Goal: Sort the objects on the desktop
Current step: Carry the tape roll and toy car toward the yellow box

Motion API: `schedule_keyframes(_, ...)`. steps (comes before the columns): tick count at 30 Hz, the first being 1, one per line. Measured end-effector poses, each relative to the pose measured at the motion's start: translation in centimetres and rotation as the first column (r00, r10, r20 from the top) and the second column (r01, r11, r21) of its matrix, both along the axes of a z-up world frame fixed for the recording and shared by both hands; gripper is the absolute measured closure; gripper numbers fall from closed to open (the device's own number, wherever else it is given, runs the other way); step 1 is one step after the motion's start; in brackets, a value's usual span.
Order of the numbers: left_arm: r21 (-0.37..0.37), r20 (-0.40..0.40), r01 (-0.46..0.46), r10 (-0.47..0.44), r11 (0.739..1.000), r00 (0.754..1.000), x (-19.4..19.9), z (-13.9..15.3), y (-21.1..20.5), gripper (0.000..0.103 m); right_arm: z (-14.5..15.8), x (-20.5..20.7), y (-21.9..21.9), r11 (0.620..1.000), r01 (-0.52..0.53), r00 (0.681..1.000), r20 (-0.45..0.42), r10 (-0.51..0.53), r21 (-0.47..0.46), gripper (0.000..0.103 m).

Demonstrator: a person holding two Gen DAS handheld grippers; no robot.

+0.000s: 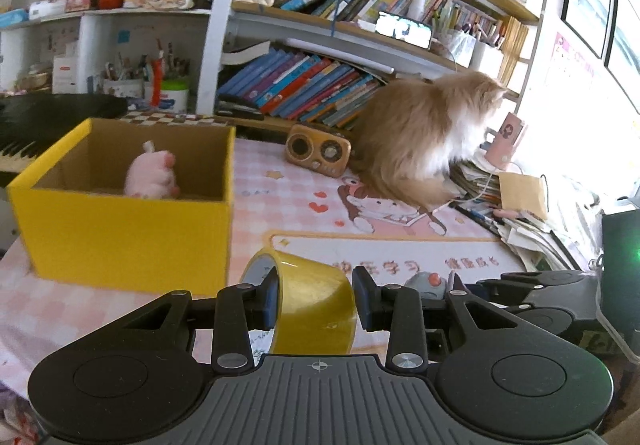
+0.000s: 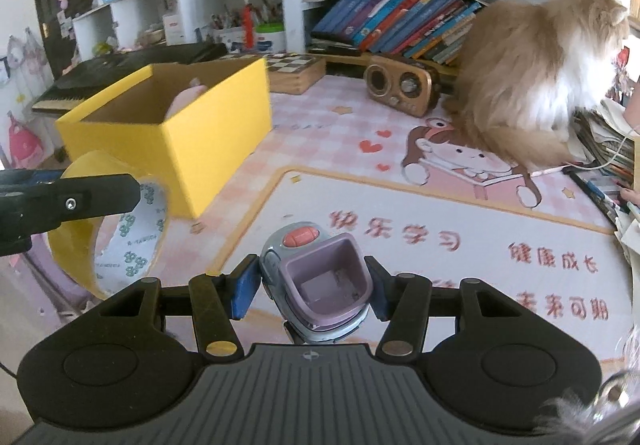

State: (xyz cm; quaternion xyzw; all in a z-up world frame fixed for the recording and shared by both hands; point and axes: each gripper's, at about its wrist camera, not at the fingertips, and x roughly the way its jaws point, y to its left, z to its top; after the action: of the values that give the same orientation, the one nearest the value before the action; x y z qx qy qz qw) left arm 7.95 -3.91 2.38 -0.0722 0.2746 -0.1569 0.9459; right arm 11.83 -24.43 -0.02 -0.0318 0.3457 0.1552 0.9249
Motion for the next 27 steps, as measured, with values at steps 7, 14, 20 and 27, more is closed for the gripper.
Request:
schedule_keyframes(7, -0.003, -0.022, -0.009, 0.009, 1.0, 1.0, -3.3, -0.6, 3.5, 0.068, -0.1, -3.9, 3.5, 1.0, -0.015, 1.0, -0.006, 0.015, -0.01, 0.051)
schedule_keyframes(14, -0.003, -0.023, -0.025, 0.025, 1.0, 0.999, -6.2, -0.6, 6.4, 0.068, -0.4, -7.1, 6.8, 0.999, -0.043, 0.999, -0.014, 0.043, -0.009, 0.051)
schedule_keyframes(20, -0.001, -0.017, -0.065, 0.065, 0.998, 0.998, -8.1, -0.5, 8.7, 0.068, -0.3, -8.6, 9.2, 0.996, -0.084, 0.996, -0.013, 0.084, -0.006, 0.051)
schedule_keyframes(27, -0.001, -0.013, -0.14, 0.14, 0.99, 0.99, -9.9, -0.5, 10.9, 0.068, -0.2, -9.3, 12.0, 0.986, -0.166, 0.986, -0.007, 0.166, -0.007, 0.051)
